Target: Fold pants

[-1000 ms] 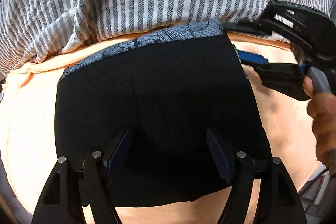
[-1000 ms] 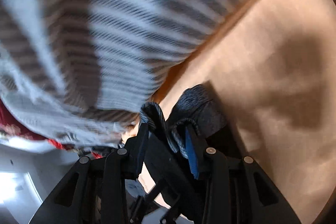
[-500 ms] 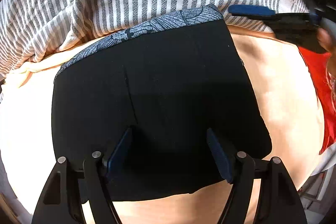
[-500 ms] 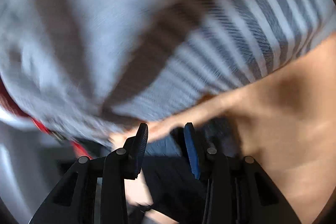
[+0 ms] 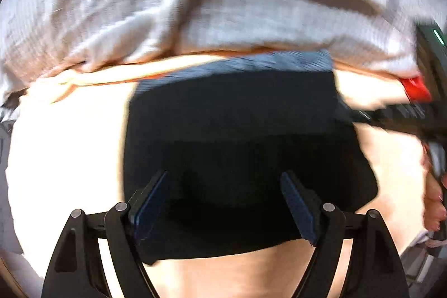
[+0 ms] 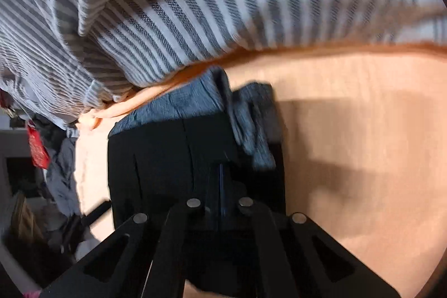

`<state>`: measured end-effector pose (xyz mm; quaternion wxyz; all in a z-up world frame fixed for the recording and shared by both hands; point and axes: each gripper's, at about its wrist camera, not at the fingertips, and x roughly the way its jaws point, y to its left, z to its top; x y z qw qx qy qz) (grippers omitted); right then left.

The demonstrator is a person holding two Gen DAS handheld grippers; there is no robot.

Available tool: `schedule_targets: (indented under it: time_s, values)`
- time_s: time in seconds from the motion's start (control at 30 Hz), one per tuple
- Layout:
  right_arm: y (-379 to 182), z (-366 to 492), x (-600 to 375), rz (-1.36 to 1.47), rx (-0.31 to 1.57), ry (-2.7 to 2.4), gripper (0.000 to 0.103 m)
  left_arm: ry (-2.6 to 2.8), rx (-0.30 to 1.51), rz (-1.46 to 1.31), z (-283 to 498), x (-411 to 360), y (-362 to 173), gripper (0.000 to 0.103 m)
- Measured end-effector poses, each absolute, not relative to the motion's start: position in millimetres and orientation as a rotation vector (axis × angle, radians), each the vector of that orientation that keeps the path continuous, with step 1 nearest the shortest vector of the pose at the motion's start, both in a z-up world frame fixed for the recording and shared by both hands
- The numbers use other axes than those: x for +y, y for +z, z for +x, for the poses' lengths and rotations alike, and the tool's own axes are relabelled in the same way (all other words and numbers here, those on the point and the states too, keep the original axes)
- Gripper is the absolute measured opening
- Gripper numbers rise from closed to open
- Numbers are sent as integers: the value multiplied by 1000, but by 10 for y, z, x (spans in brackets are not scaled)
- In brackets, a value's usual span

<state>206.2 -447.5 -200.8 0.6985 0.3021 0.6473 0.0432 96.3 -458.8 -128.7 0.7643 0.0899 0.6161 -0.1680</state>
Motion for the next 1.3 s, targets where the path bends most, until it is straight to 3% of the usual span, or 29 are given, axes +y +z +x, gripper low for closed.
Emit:
schedule_targets:
  time_s: [0.2,0.33,0.43,1.03,1.17,1.3]
  values:
    - [-1865,1643,-4597,654,1468,73,20,-256,1373,175,1193,-3968,-1310,82]
    - [-1844,1447,-4825,718,1448,65,57,-304,1427,104,1303,-3781,-1379,82]
    - [-1904,1520,-4865,731,1421,103,70,-434,1517,-21,1446,-3727,-1556,82]
    - [-2582,1810,-5113,976,1442,465,71,-622,1675,-106,1829,-3673,-2280,82]
    - [-2616,1801,-5103,991,1459,514,77,-613,1677,-132,1870,-3573,-2274,82]
    - [-2678,1854,-4980,954,1487,541,78,-641,1695,-174,1865,-3672,-2316,82]
